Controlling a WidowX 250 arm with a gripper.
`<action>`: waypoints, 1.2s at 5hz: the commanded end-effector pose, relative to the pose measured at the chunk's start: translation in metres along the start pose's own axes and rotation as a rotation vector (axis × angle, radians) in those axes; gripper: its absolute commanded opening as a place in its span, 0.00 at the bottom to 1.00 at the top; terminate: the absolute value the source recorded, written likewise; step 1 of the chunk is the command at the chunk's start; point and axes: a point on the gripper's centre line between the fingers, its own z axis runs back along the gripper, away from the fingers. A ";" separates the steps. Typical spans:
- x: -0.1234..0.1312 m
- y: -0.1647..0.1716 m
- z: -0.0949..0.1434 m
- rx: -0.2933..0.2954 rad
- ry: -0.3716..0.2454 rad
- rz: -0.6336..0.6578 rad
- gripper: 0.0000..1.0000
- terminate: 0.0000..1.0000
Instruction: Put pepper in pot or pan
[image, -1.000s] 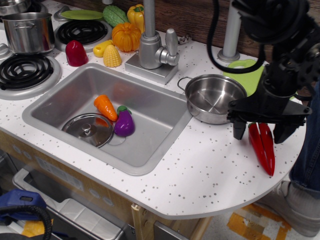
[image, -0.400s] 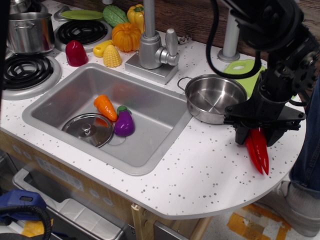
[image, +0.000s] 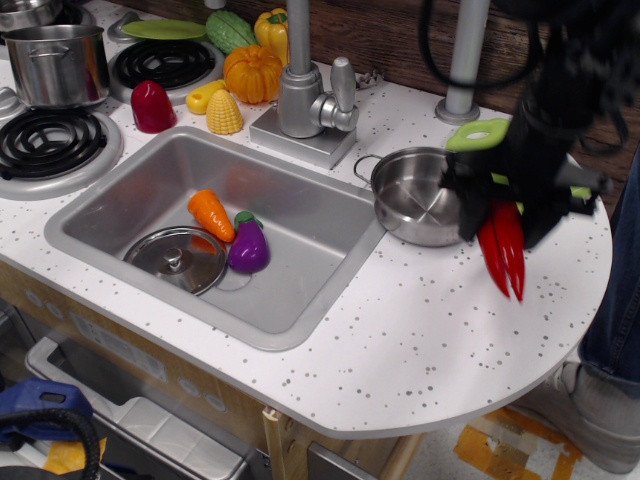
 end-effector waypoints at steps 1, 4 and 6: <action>0.022 0.016 0.043 -0.005 -0.043 -0.061 0.00 0.00; 0.065 0.027 0.002 -0.059 -0.210 -0.209 1.00 0.00; 0.072 0.031 -0.014 -0.090 -0.261 -0.245 1.00 0.00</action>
